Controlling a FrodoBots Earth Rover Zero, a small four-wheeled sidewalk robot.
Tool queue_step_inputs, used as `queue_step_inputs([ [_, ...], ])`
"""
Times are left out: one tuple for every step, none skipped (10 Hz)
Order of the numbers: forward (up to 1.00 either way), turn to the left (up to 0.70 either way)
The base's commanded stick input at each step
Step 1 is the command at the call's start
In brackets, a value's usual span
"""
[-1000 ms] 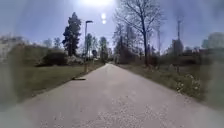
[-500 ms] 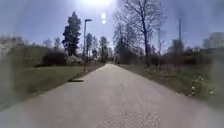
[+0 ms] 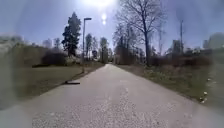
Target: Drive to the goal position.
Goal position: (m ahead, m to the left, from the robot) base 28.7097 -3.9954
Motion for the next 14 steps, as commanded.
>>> queue_step_inputs([
  [0.7, 0.0],
  [0.69, -0.01],
  [0.64, -0.08],
  [0.62, -0.15],
  [0.7, 0.0],
  [0.7, 0.0],
  [0.7, 0.0],
  [0.7, 0.0],
  [0.65, -0.07],
  [0.67, -0.09],
  [0.7, -0.03],
  [0.7, 0.0],
  [0.7, 0.0],
  [0.7, 0.0],
])
